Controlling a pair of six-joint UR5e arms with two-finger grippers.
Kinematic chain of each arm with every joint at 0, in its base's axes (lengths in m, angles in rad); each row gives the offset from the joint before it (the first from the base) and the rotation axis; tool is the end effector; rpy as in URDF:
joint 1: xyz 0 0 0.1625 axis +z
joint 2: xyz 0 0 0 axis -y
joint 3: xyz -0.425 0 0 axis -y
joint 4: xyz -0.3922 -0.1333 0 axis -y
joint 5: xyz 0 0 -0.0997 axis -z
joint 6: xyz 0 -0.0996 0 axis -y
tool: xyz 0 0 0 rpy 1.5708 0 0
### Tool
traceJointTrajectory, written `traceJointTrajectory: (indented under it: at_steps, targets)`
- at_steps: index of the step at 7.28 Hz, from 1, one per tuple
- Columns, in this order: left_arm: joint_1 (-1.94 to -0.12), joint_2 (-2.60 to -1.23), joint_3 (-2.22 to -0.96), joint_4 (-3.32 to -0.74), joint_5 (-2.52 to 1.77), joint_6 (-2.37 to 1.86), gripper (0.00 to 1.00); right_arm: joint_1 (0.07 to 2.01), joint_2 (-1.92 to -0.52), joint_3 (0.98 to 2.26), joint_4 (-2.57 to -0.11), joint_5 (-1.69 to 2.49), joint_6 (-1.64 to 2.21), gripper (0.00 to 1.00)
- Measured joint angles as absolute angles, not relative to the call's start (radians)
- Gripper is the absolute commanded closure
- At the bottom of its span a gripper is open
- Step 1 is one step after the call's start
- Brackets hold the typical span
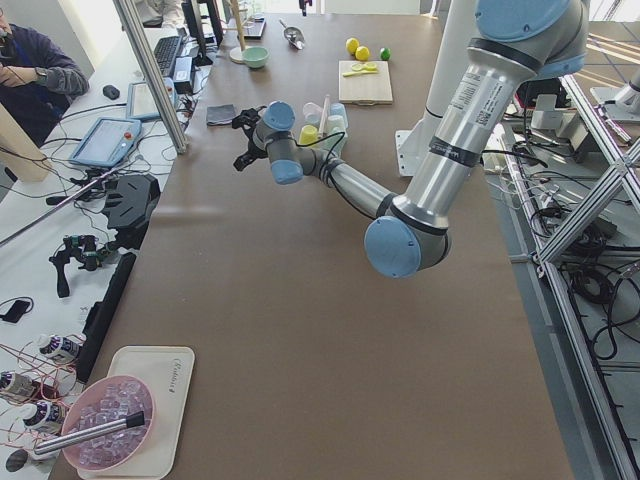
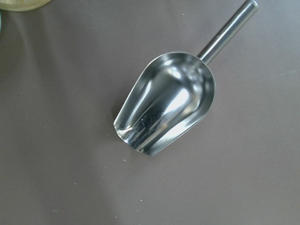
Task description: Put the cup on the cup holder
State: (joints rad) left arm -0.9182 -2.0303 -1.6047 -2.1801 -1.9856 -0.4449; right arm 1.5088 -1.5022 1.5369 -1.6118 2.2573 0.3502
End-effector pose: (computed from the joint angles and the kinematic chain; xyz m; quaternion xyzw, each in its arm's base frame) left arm 0.3269 -0.5811 0.3098 0.3459 0.4170 0.1937 0.8179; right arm 0.0378 -0.5237 0.6506 -0.0718 -0.3288 0.1363 0.9317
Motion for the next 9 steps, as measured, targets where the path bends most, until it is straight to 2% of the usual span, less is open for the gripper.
traceJointTrajectory:
  at_steps: [2,4,7,9]
  targets:
    - [-0.999,-2.028,-1.703,-1.728,-2.046,-0.438,0.02,1.514,-1.498,1.538,-1.668,2.248,0.349,0.00]
    - [-1.088,-1.975,-1.778,-1.469,-2.053,-0.420,0.02,1.515,-1.497,1.538,-1.682,2.234,0.348,0.00]
    - [-1.277,-1.766,-1.797,-1.466,-2.116,-0.203,0.02,1.516,-1.501,1.540,-1.685,2.237,0.348,0.00]
    - [-1.417,-1.587,-1.797,-1.560,-2.220,-0.117,0.02,1.516,-1.504,1.540,-1.682,2.241,0.347,0.00]
